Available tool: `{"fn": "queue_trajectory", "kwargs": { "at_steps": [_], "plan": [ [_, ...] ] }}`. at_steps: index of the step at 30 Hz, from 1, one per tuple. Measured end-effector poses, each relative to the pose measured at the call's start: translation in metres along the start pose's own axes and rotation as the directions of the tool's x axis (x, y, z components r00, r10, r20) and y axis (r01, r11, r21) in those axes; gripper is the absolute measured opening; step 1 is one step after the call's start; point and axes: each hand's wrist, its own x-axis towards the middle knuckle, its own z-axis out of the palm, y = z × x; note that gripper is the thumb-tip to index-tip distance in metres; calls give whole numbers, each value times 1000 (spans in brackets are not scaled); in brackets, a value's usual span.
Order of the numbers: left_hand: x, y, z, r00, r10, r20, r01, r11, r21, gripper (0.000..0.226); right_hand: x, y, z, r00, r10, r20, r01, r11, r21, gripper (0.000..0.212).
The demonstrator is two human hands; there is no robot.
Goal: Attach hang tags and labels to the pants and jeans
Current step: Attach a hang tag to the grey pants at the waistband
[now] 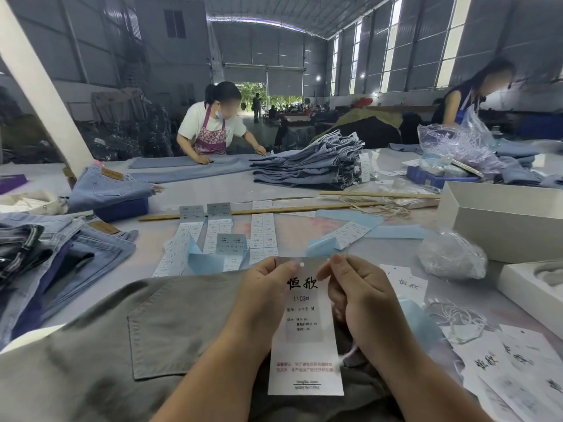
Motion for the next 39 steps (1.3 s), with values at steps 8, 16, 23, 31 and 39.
{"fn": "queue_trajectory", "kwargs": {
  "at_steps": [8, 16, 23, 31, 39],
  "plan": [
    [-3, -1, 4, 998, 52, 20, -52, 999, -10, 15, -6, 5, 11, 996, -19, 85, 50, 925, -377, 44],
    [-5, -2, 6, 994, 101, 33, -101, 995, 0, 12, -1, 5, 10, 984, 76, 161, 23, 843, -538, 52],
    [-5, -1, 4, 992, 77, 98, -75, 997, -26, 19, 4, 5, 9, 977, 149, 155, -52, 864, -501, 55],
    [-3, -1, 2, 988, 33, 152, -30, 999, -16, 6, 5, 5, 8, 974, 148, 170, -56, 890, -453, 53],
    [0, -2, -2, 992, -38, 119, 36, 999, 19, 34, 2, 2, 9, 969, 153, 192, -42, 873, -486, 46]
  ]
}}
